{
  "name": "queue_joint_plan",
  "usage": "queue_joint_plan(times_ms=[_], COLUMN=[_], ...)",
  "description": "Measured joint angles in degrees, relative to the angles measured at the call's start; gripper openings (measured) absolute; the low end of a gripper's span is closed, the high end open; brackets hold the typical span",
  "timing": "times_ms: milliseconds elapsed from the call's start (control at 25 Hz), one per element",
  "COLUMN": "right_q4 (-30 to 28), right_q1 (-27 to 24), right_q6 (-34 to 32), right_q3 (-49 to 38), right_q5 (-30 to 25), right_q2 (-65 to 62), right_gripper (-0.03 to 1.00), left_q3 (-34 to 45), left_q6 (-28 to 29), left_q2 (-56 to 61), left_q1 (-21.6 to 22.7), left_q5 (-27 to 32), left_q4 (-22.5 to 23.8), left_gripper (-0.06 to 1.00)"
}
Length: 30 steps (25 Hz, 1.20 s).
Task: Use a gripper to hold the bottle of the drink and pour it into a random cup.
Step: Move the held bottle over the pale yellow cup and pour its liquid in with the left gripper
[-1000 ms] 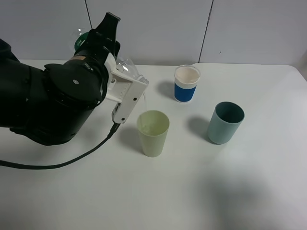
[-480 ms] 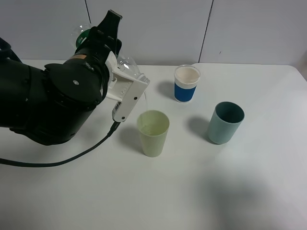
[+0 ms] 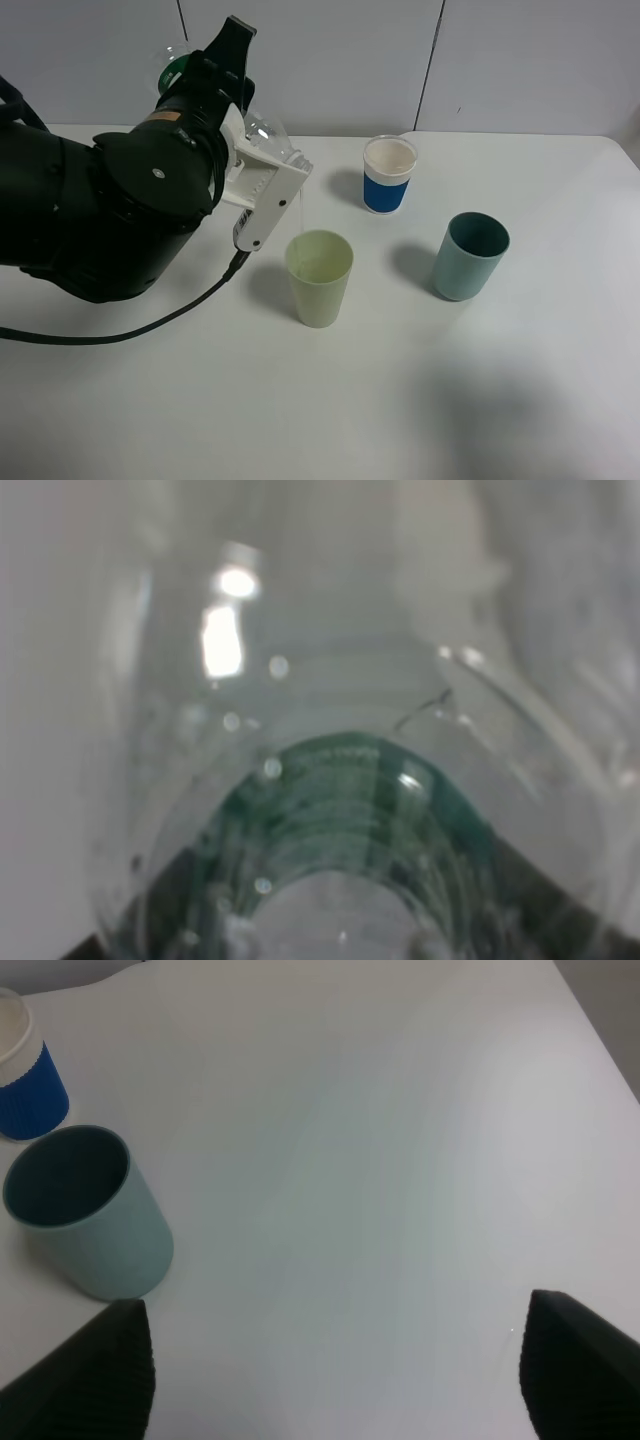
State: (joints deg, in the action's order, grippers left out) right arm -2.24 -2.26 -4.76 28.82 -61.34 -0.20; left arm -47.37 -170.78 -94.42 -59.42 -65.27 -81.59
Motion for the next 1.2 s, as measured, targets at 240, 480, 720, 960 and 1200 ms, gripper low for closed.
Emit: queue_joint_plan(times_ms=[240, 480, 720, 960, 1200], right_q4=[0.0, 0.0, 0.0, 0.0, 0.0], right_q1=[0.0, 0.0, 0.0, 0.0, 0.0], right_q6=[0.0, 0.0, 0.0, 0.0, 0.0], right_q3=[0.0, 0.0, 0.0, 0.0, 0.0], right_q5=[0.0, 0.0, 0.0, 0.0, 0.0], right_q2=[0.0, 0.0, 0.0, 0.0, 0.0], right_gripper=[0.74, 0.74, 0.74, 0.74, 0.74], left_q3=[0.0, 0.0, 0.0, 0.0, 0.0], left_q6=[0.0, 0.0, 2.64, 14.28, 26.55], left_q2=[0.0, 0.0, 0.0, 0.27, 3.26], left_q1=[0.0, 0.0, 0.0, 0.0, 0.0], left_q5=[0.0, -0.29, 1.52, 6.02, 7.95], left_q4=[1.0, 1.0, -2.33, -6.35, -6.34], left_gripper=[0.47, 0.47, 0.47, 0.47, 0.47])
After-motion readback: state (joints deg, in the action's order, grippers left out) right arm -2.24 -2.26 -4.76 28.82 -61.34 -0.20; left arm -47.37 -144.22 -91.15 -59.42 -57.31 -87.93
